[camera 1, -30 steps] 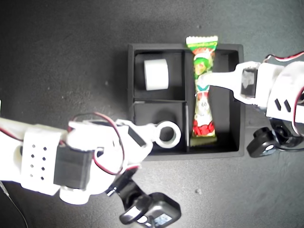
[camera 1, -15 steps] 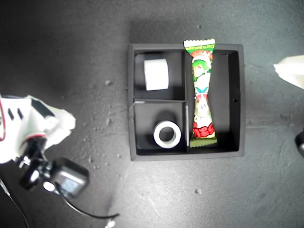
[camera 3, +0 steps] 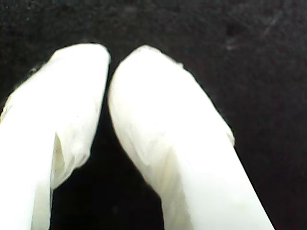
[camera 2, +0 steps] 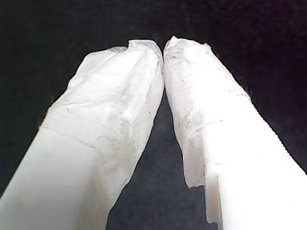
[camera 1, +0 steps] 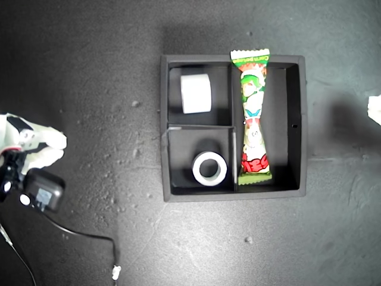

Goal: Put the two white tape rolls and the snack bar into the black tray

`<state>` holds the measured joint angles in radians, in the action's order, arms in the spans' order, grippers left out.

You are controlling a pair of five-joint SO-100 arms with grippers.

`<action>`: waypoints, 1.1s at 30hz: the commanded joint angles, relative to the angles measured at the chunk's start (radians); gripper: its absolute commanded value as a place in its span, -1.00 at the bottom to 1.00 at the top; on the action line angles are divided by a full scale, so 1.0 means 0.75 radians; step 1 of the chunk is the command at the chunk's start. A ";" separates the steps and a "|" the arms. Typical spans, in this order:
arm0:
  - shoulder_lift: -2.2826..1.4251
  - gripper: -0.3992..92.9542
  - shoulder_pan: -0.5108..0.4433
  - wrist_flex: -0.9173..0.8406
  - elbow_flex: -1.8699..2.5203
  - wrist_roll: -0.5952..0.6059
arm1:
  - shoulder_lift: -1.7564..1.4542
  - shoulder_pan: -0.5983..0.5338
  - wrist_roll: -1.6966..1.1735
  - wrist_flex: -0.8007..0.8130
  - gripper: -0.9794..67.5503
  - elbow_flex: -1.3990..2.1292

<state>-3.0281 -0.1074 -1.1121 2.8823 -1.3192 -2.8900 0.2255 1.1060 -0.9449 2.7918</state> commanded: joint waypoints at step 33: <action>-0.479 -0.99 0.090 -0.372 0.342 0.059 | -0.612 0.049 -0.039 -0.528 -0.96 0.444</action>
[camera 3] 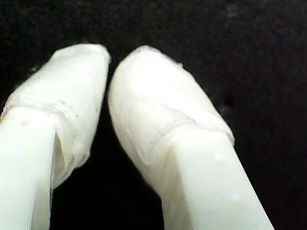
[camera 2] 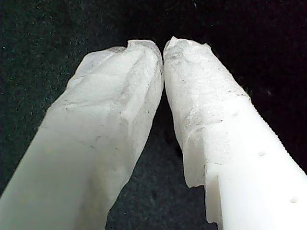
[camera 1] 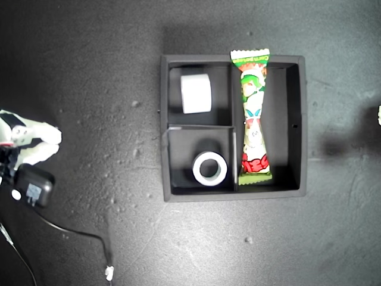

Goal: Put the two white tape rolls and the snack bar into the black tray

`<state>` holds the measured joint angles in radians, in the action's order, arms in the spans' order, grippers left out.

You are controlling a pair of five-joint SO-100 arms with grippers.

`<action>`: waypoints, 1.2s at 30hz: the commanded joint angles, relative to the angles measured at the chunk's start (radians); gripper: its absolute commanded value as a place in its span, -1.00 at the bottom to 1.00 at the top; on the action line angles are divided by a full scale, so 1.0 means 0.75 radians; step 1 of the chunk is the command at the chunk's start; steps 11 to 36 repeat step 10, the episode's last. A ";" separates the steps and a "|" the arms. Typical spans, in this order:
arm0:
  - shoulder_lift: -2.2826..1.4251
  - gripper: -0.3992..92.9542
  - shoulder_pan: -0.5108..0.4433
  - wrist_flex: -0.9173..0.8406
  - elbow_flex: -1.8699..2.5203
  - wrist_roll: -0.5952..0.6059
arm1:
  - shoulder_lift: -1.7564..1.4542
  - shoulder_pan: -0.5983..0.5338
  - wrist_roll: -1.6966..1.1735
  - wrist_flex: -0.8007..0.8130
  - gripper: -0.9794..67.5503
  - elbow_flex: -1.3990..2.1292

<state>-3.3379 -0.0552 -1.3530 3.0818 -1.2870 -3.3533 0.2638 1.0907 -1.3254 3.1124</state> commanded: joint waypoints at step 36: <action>-0.065 -0.99 0.020 -0.051 0.076 0.016 | 0.006 -0.012 -0.018 -0.020 -0.96 0.016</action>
